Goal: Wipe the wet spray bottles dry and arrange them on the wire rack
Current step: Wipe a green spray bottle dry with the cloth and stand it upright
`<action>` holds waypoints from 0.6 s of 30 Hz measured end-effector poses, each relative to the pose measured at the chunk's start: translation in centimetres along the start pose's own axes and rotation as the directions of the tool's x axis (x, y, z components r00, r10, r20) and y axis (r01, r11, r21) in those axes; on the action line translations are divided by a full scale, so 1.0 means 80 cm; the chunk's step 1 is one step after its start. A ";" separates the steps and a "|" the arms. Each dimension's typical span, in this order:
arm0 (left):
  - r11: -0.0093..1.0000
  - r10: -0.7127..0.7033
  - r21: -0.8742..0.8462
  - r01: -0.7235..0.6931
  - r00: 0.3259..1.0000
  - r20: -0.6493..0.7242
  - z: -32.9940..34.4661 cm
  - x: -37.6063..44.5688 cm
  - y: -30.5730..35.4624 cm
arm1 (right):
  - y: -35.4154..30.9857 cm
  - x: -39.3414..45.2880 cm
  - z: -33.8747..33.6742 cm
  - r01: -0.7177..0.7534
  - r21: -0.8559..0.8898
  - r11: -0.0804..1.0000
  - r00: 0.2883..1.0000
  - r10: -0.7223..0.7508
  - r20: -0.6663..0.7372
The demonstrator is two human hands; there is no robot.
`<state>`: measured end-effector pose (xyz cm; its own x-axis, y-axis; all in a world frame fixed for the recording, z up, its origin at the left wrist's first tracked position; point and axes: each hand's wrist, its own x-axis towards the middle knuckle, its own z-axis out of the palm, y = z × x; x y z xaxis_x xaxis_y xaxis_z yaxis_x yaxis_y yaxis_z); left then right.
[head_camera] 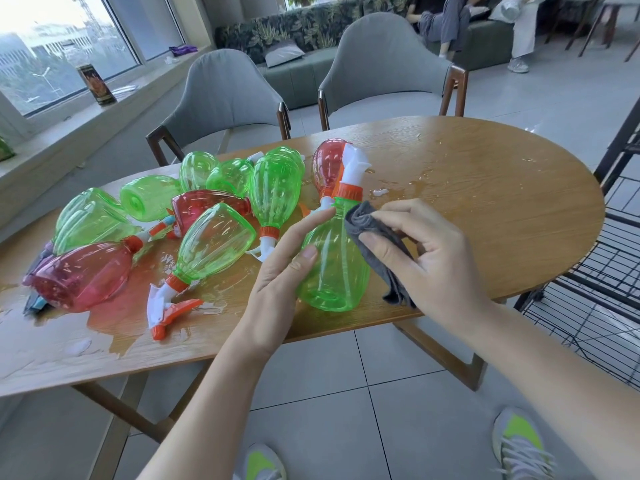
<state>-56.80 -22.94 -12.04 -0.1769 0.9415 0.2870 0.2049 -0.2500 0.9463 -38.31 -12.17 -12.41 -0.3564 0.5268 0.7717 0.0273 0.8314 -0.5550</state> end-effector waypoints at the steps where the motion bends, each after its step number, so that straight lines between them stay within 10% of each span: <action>1: 1.000 -0.002 0.000 0.002 1.000 -0.014 0.001 0.000 -0.001 | -0.001 -0.006 0.002 0.026 -0.011 1.000 0.999 -0.026 0.024; 12: 0.999 -0.024 0.044 0.024 1.000 -0.002 -0.002 0.004 -0.003 | -0.004 -0.008 0.004 0.097 -0.090 0.991 0.995 -0.095 0.021; 18: 0.996 -0.028 0.080 0.033 0.998 -0.063 -0.005 0.004 -0.003 | -0.005 -0.035 0.010 0.327 -0.101 0.940 0.921 -0.292 0.259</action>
<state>-57.29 -22.66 -12.13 -0.2432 0.9320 0.2689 0.2753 -0.1995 0.9404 -38.07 -14.16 -14.61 -0.5780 0.1960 0.7921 0.0038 0.9713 -0.2376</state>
